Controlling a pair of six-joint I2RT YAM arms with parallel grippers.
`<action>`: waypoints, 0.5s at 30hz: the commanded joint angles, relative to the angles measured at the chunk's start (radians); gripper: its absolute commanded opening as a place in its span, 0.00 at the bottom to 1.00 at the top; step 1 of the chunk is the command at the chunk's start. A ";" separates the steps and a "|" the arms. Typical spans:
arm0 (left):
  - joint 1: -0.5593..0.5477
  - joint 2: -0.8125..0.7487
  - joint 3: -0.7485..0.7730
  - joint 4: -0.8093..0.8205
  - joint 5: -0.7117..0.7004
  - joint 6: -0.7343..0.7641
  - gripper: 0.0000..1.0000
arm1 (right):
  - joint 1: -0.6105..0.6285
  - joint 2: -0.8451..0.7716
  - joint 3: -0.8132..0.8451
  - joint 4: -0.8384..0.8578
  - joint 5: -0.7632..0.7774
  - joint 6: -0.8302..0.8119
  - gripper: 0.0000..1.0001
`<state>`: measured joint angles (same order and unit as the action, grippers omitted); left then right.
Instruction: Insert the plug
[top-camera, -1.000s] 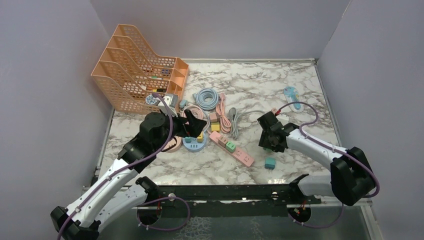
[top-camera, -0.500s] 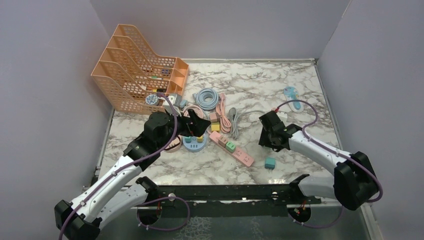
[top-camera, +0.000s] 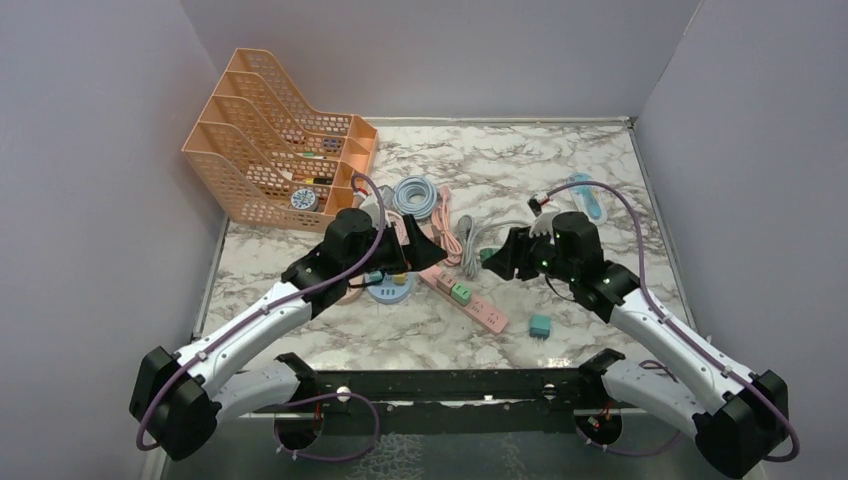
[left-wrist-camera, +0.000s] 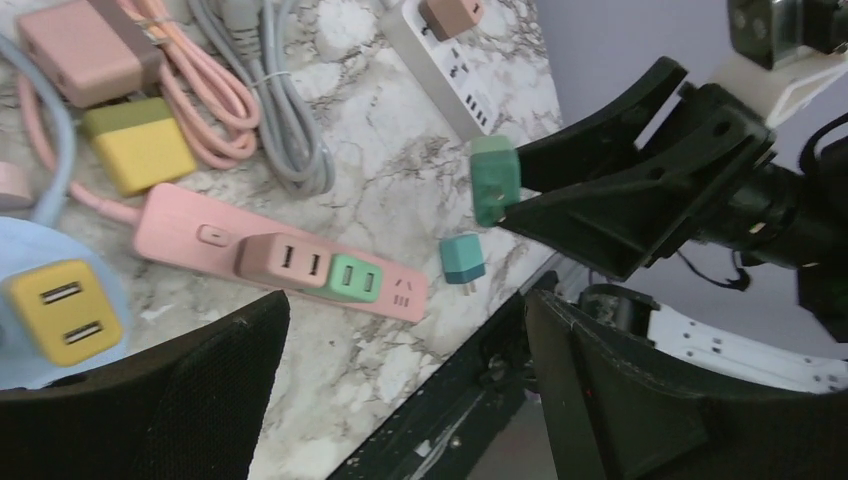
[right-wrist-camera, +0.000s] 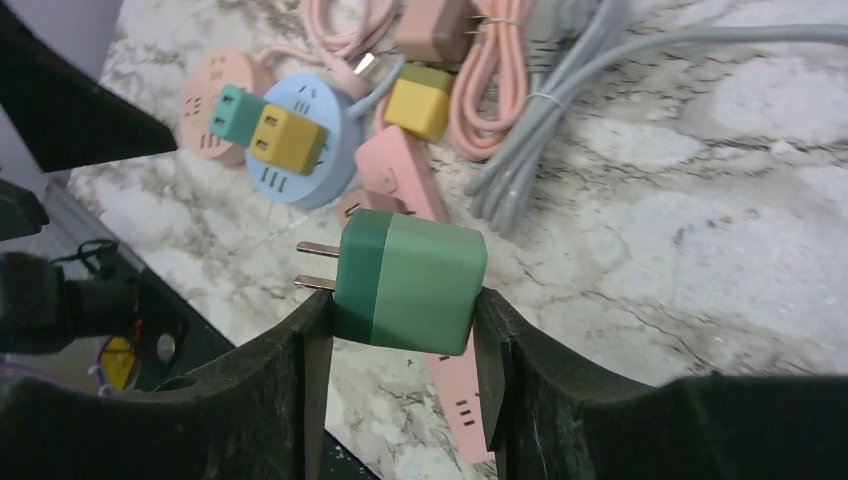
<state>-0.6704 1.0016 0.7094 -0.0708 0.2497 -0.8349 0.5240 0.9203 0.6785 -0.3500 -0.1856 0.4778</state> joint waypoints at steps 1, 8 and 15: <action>-0.030 0.071 0.089 0.070 0.073 -0.134 0.89 | 0.029 0.021 -0.030 0.156 -0.237 -0.063 0.25; -0.074 0.157 0.118 0.090 0.074 -0.245 0.87 | 0.108 0.067 -0.014 0.197 -0.263 -0.096 0.25; -0.111 0.231 0.108 0.078 0.083 -0.318 0.71 | 0.154 0.105 0.004 0.221 -0.221 -0.102 0.26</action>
<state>-0.7620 1.1999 0.8097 -0.0082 0.3046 -1.0813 0.6621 1.0080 0.6514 -0.1875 -0.4088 0.3946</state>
